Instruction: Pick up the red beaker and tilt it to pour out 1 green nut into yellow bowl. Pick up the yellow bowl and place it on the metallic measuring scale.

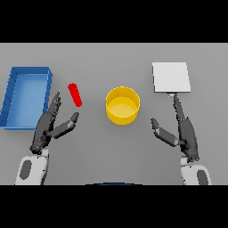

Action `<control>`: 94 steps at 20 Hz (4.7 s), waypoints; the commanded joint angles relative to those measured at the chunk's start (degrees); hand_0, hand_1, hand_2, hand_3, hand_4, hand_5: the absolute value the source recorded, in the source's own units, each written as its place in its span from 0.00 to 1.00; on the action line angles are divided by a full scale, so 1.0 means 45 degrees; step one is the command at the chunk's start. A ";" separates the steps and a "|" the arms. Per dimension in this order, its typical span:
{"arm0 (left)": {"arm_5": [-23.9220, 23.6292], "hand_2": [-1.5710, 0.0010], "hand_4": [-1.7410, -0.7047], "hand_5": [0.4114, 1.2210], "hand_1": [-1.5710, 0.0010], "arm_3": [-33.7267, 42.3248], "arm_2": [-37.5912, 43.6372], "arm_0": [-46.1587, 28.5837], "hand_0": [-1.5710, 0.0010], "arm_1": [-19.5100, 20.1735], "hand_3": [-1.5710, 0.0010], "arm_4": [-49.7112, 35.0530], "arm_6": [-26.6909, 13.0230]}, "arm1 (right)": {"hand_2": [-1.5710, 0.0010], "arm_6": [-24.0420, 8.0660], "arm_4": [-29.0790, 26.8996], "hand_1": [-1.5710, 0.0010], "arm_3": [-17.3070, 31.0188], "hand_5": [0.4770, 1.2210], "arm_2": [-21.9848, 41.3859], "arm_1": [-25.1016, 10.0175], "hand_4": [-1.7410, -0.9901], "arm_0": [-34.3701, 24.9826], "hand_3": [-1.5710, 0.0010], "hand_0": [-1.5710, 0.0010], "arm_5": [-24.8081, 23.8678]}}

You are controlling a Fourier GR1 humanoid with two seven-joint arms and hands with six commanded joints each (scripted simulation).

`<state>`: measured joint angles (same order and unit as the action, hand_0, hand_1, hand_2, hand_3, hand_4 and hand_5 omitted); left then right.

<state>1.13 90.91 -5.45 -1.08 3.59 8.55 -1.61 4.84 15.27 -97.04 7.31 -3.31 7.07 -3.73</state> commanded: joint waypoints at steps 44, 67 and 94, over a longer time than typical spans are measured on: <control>-0.1520 0.05 0.09 0.89 0.05 -0.8267 0.2027 0.6735 0.05 -0.0900 0.06 -0.0070 0.2447 | 1.00 0.0100 -0.0438 1.00 -0.0299 0.23 -0.0266 -0.0051 0.64 0.0080 1.00 1.00 0.0081; -0.0605 0.00 0.00 0.88 0.00 -0.6304 -0.4387 0.9232 0.00 0.2164 0.00 0.6025 -0.2700 | 1.00 -0.0251 -0.0200 1.00 -0.0497 0.29 -0.0155 -0.0213 0.65 0.0209 1.00 1.00 0.0201; 0.3966 0.00 0.00 1.00 0.00 -0.9208 -1.2588 1.5455 0.00 0.2778 0.01 1.1829 -0.0184 | 1.00 0.0009 -0.0376 1.00 -0.0181 0.16 -0.0286 0.0342 0.62 0.0352 1.00 1.00 -0.0196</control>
<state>19.00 49.50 -62.08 68.51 16.09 61.67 -2.46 4.88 13.59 -97.84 6.03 -1.78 8.68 -4.61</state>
